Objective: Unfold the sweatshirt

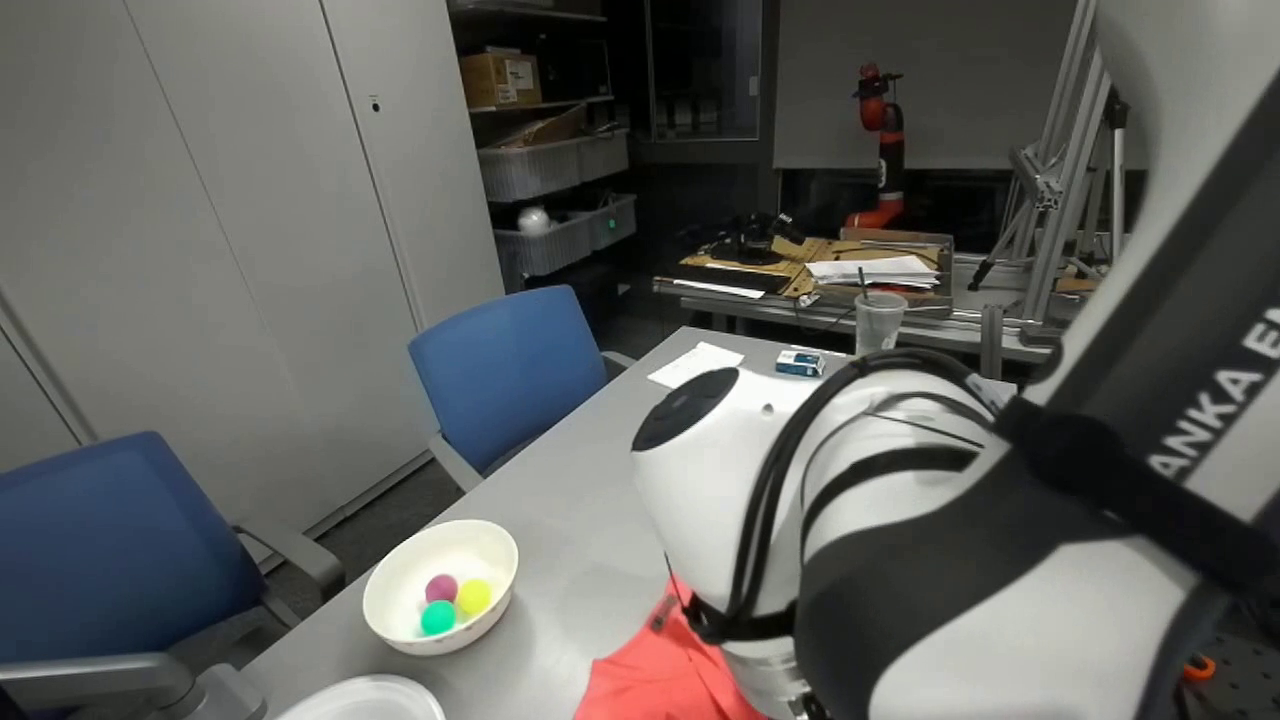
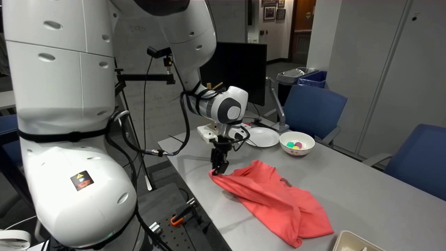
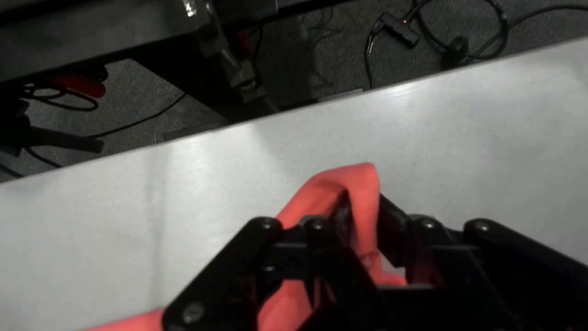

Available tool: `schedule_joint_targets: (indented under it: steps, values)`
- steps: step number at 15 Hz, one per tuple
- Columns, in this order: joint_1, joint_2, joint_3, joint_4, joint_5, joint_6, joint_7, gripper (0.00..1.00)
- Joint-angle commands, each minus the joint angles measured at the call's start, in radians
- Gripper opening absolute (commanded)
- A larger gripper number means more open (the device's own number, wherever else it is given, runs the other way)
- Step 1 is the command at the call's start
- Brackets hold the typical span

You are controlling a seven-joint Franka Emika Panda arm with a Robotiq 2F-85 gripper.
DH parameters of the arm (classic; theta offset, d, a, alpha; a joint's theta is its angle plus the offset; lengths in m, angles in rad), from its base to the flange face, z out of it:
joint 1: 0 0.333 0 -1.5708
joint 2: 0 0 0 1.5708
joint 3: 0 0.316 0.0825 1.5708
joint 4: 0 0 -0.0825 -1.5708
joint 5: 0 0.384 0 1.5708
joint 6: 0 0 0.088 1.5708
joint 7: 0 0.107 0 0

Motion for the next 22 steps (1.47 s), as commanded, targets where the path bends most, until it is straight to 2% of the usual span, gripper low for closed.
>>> schedule_joint_targets:
  steps: [1, 2, 3, 8, 11, 18, 22]
  values:
    - [-0.011, -0.014, 0.030, -0.045, 0.052, -0.028, -0.031, 0.03]
    - [-0.017, -0.004, 0.034, -0.038, 0.066, -0.060, -0.042, 0.36]
    - [-0.022, 0.000, 0.034, -0.038, 0.075, -0.068, -0.053, 0.37]
    - [-0.019, 0.006, 0.027, -0.040, 0.092, -0.091, -0.055, 0.73]
    - [-0.005, 0.004, 0.014, -0.054, 0.064, -0.007, -0.021, 0.98]
    - [0.005, 0.006, 0.001, -0.076, 0.053, 0.137, 0.023, 1.00]
    - [0.008, 0.007, -0.001, -0.087, 0.053, 0.180, 0.080, 1.00]
